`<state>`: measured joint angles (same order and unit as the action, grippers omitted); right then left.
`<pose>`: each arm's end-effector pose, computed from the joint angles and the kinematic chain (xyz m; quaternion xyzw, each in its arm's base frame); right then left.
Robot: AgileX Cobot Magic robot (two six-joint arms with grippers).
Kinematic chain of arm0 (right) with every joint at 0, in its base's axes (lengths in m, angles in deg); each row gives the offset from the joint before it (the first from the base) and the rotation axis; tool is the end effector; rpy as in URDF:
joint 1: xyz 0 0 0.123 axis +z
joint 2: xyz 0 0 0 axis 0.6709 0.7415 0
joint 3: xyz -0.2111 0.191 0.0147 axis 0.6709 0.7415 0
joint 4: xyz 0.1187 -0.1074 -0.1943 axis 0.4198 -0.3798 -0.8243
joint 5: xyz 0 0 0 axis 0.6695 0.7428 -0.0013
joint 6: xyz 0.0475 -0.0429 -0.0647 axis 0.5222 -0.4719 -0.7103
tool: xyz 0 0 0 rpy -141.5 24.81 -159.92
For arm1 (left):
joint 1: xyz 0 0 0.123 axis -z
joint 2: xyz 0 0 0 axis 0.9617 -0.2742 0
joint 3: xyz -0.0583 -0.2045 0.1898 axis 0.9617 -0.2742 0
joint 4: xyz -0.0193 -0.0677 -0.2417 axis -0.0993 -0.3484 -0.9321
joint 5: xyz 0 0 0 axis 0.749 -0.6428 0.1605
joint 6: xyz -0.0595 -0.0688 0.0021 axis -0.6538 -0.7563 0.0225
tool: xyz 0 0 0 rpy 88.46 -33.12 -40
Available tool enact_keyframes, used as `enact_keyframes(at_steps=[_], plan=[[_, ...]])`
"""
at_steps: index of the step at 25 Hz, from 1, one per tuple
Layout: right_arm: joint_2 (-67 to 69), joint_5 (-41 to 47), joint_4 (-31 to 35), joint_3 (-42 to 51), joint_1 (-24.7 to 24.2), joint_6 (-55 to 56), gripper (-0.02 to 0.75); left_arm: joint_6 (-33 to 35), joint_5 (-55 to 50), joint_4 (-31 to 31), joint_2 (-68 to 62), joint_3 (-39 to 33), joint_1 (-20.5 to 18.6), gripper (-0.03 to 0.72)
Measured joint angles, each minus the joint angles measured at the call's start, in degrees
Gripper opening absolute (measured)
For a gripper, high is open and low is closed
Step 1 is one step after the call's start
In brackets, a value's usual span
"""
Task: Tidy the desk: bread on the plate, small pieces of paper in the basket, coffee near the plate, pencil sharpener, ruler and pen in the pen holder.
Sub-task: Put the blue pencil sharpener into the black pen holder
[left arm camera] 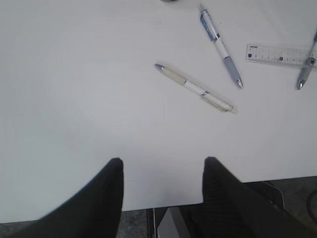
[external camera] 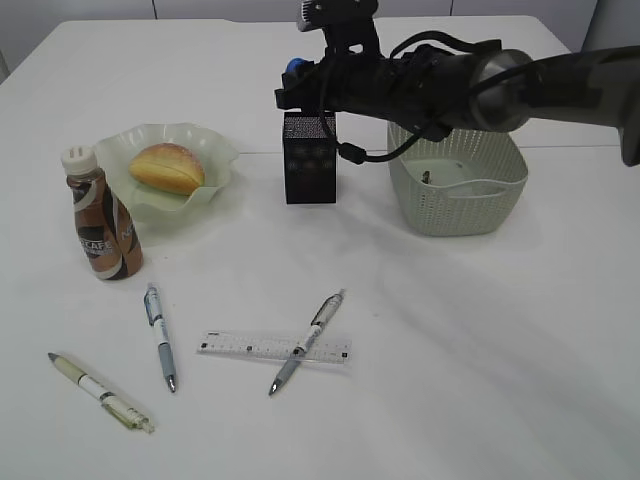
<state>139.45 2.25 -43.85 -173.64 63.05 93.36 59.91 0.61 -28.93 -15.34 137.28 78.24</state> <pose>0.5151 0.2062 0.2018 -0.1977 0.7709 0.1289 0.5916 0.1312 -0.0135 0.3511 -0.0188 0.9672 -0.0457 0.2490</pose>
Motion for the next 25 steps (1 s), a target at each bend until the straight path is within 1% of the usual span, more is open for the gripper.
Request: enact_keyframes(at_steps=[3, 25], plan=[[1.3, 0.0, 0.0, -1.3, -0.4, 0.0, 0.316, 0.0, 0.0, 0.0, 0.0, 0.0, 0.0, 0.372], [1.6, 1.4, 0.0, -1.5, -0.7, 0.6, 0.316, 0.0, 0.0, 0.0, 0.0, 0.0, 0.0, 0.372]])
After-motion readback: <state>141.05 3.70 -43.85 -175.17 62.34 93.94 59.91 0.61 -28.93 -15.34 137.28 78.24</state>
